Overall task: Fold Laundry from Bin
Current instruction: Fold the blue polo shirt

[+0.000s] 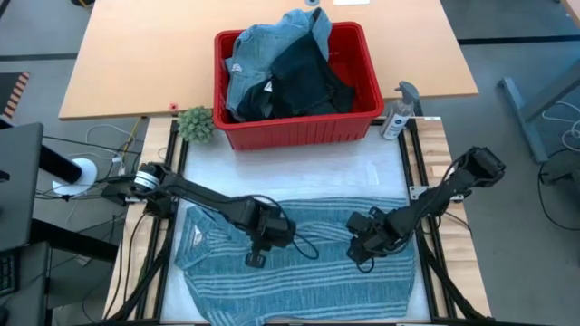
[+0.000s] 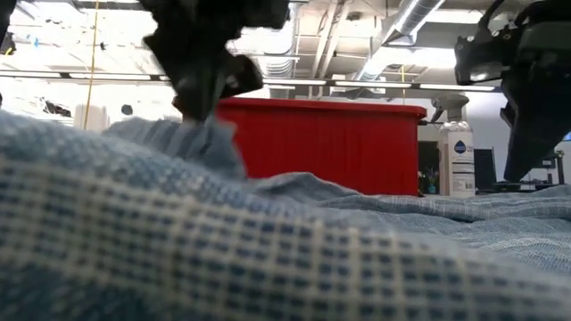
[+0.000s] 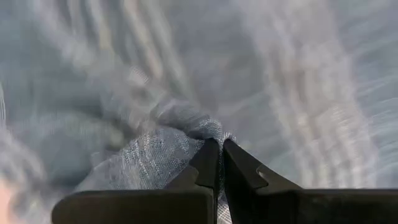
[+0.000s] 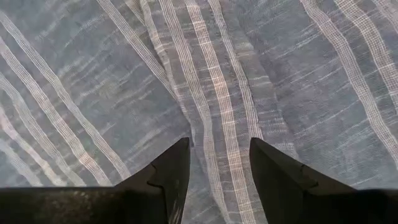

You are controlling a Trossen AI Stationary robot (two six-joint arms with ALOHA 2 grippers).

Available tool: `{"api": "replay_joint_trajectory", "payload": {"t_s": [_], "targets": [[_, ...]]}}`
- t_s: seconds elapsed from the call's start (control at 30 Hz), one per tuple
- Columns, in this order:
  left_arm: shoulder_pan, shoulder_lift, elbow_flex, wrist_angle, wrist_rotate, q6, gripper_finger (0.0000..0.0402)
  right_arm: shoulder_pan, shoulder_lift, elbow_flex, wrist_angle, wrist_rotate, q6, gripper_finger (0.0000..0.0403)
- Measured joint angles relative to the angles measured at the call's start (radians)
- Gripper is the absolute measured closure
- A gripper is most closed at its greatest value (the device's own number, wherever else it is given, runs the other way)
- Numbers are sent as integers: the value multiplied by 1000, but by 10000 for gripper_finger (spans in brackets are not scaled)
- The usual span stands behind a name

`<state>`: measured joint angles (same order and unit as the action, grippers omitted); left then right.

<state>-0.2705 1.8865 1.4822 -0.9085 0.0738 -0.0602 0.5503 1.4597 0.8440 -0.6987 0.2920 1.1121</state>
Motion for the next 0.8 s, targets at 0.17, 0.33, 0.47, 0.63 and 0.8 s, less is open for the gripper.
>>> {"api": "replay_joint_trajectory", "payload": {"t_s": [0.17,0.33,0.47,0.63,0.8], "targets": [[-31,46,-1,-54,-88,-8,401,-2,-4,0,-39,4,-48,211],[-40,43,0,-58,-131,18,376,-1,-18,0,-55,8,-44,207],[-21,2,-1,-131,-23,-23,328,-2,-49,0,-48,23,-44,188],[-15,-72,-1,-136,175,-164,255,-16,-96,0,-50,68,-59,165],[-57,-130,-1,-149,22,-230,212,-24,-81,0,-70,122,-68,165]]}}
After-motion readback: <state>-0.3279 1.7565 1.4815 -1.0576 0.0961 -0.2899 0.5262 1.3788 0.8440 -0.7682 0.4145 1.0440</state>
